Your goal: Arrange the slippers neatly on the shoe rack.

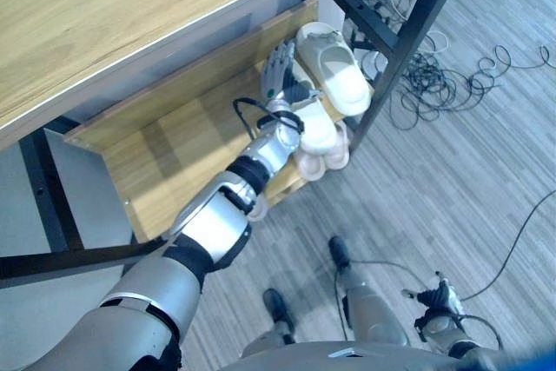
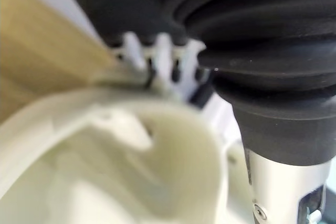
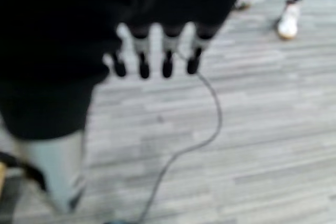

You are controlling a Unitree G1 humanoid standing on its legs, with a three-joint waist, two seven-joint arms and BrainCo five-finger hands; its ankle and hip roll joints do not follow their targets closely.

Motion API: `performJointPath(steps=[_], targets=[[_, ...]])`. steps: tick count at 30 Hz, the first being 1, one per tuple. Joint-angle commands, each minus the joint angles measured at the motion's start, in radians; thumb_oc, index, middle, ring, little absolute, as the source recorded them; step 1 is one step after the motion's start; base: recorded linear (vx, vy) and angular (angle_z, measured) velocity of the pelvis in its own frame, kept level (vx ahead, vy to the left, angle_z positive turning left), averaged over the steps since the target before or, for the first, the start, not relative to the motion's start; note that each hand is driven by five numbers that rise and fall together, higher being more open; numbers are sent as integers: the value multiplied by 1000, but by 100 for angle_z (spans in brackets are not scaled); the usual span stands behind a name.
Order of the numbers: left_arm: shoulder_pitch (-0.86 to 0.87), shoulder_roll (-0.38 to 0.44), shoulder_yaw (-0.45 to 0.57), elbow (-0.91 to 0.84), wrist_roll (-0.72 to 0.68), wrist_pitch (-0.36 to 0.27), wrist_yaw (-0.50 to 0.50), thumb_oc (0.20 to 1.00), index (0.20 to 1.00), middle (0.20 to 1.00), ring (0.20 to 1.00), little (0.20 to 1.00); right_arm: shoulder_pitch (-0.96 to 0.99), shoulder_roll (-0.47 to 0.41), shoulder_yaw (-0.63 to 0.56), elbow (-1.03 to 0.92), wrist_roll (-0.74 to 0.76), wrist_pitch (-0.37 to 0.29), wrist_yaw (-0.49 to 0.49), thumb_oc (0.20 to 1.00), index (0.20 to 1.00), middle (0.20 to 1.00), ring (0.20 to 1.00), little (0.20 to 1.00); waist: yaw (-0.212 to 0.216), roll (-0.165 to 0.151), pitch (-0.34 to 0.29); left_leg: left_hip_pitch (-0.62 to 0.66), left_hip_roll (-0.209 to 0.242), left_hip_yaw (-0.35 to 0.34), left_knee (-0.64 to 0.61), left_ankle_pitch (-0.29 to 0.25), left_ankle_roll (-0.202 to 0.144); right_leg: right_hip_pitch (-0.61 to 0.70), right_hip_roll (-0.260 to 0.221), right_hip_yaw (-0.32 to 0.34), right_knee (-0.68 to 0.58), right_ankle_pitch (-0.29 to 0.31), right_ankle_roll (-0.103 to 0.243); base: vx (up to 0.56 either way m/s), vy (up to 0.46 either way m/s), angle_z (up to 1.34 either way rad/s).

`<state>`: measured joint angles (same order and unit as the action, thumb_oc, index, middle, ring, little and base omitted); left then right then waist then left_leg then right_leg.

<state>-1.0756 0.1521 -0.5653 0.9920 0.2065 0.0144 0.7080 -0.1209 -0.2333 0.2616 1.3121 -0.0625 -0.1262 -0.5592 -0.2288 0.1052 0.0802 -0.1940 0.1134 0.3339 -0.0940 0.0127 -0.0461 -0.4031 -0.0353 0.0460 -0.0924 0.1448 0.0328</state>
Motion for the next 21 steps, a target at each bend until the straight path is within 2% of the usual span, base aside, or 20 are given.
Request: performJointPath(steps=[1, 7, 17, 21], targets=[[-97, 29, 81, -8, 20, -39, 60, 1000, 1000, 1000, 1000, 1000, 7, -47, 10, 28, 26, 10, -1, 1000, 1000, 1000, 1000, 1000, -8, 59, 18, -14, 73, -76, 7, 71, -84, 31, -27, -56, 70, -83, 95, 0, 0, 0], [-99, 72, 76, -4, 77, -19, 62, 1000, 1000, 1000, 1000, 1000, -6, -52, 22, 31, 19, 9, 9, 1000, 1000, 1000, 1000, 1000, 0, 55, 12, -27, 70, -86, 7, 72, -83, 29, -26, -59, 64, -77, 98, -1, -5, 0], [107, 212, 192, -312, 134, -32, 69, 1000, 1000, 1000, 1000, 1000, 35, -38, -22, 17, 31, 6, 31, 1000, 1000, 1000, 1000, 1000, 38, 43, 4, -17, 77, -99, 7, 90, -82, 54, -17, -72, 61, -87, 91, 0, -6, 0], [278, 271, 258, -492, 209, -43, 54, 1000, 1000, 1000, 1000, 1000, 33, -27, -48, 12, 41, 8, 48, 1000, 1000, 1000, 1000, 1000, 64, 35, 7, -6, 73, -112, 7, 92, -79, 77, -15, -82, 57, -92, 89, -8, 3, 8]])
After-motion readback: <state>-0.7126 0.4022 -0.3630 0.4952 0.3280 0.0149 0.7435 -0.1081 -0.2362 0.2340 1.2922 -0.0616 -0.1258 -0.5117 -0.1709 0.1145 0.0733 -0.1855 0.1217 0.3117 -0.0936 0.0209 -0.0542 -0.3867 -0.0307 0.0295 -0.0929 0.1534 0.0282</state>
